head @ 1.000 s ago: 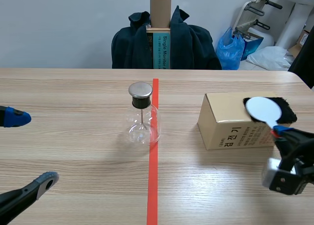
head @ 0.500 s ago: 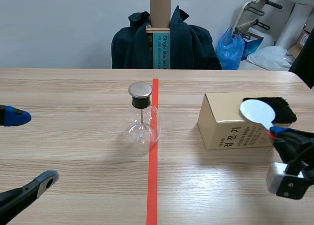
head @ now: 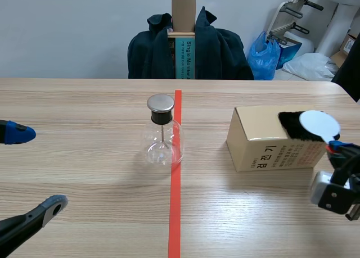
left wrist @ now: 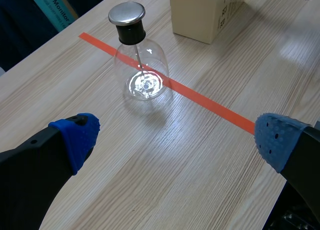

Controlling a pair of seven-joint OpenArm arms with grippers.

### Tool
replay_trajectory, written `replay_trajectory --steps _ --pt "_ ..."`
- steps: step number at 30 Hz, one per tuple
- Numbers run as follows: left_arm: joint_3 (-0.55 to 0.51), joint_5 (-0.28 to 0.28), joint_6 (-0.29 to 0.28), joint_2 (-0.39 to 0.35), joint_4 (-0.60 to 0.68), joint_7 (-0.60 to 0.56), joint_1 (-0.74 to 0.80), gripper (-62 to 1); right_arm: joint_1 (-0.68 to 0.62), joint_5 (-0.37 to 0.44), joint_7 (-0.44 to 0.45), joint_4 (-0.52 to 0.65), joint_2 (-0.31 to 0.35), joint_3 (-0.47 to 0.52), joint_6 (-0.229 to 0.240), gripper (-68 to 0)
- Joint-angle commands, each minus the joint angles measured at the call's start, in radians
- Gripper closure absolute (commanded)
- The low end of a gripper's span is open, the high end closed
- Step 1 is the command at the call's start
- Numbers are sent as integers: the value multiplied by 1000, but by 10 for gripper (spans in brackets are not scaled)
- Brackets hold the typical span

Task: Do the electroscope experiment.
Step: 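Rub the plate on the fur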

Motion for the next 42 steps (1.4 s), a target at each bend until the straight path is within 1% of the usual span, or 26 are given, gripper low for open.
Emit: replay_trajectory --steps 1,3,4,5,6,8,9,10,12,13,14,17,19,24,25,28,29,31,35,40,41,42 --pt "6 -10 -2 8 6 -32 -3 -623 10 10 -49 34 -5 -5 -11 -8" --pt "6 -10 -2 8 6 -37 -3 -623 8 19 -200 35 -5 -4 -5 -8" --pt "6 -10 -2 8 6 -38 -3 -623 6 20 -245 35 -2 -3 10 -8" --pt "6 -10 -2 8 6 -38 -3 -623 6 19 -242 35 3 -3 24 -8" --pt "6 -10 -2 8 6 -38 -3 -623 6 14 -195 35 9 -4 26 -8" --pt "6 -10 -2 8 6 -37 -3 -623 11 12 -65 38 11 -5 21 -8" --pt "6 -10 -2 8 6 -37 -3 -623 12 13 -44 41 11 -5 20 -8" --pt "6 -10 -2 8 6 -37 -3 -623 12 14 -66 47 10 -5 20 -8" --pt "6 -10 -2 8 6 -37 -3 -623 11 22 -181 47 9 -3 26 -8" --pt "6 -10 -2 8 6 -37 -3 -623 8 22 -214 47 11 -3 38 -8" --pt "6 -10 -2 8 6 -37 -3 -623 8 22 -206 47 13 -3 51 -8" --pt "6 -10 -2 8 6 -37 -3 -623 9 21 -89 47 14 -6 55 -8" --pt "6 -10 -2 8 6 -37 -3 -623 9 21 -42 47 13 -6 55 -8" --pt "6 -10 -2 8 6 -37 -3 -623 9 21 -36 47 14 -6 49 -8" --pt "6 -10 -2 8 6 -37 -3 -623 9 21 -38 47 15 -4 37 -8" --pt "6 -10 -2 8 6 -37 -3 -623 10 26 -66 59 29 -3 -23 -8" --pt "6 -10 -2 8 6 -37 -3 -623 10 32 -82 70 37 -3 -30 -8" --pt "6 -10 -2 8 6 -37 -3 -623 12 64 -125 105 65 0 -30 -8" --pt "6 -10 -2 8 6 -36 -3 -623 38 165 -196 213 135 25 -29 -8" --pt "6 -10 2 8 -3 -20 -13 -623 121 284 -298 379 207 82 -30 -8" --pt "6 -10 6 7 -11 -1 -25 -613 140 306 -314 410 217 96 -34 -8" --pt "6 -10 6 7 -20 25 -40 -584 162 330 -328 442 227 110 -40 -8"
